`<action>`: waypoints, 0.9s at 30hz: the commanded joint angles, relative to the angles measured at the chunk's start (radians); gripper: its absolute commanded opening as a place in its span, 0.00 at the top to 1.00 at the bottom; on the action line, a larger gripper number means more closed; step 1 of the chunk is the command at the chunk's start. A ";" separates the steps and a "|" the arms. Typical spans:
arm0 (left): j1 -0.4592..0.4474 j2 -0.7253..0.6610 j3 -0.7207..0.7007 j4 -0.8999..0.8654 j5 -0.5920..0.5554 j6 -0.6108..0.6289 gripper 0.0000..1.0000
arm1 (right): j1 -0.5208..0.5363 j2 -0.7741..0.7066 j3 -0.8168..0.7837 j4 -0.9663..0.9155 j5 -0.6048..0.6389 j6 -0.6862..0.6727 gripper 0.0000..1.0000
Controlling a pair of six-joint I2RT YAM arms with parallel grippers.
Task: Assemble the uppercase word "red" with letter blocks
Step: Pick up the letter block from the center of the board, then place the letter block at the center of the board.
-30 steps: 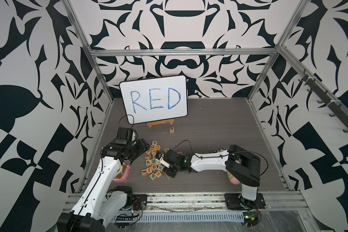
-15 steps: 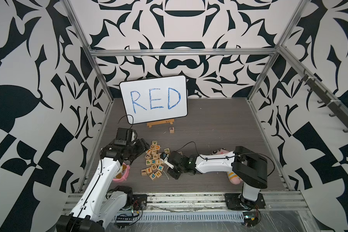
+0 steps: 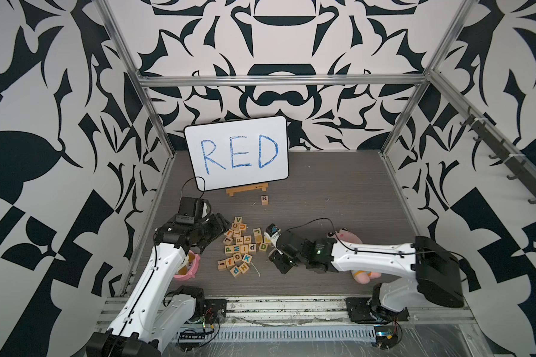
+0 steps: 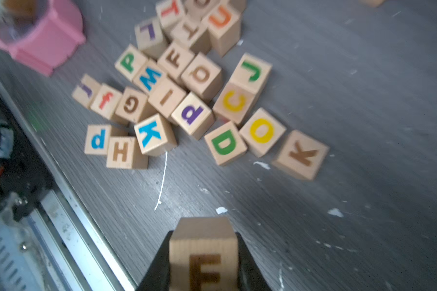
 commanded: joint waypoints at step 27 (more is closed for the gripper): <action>0.000 -0.013 0.009 -0.024 -0.047 -0.021 0.33 | -0.323 0.594 0.632 -0.160 0.370 0.109 1.00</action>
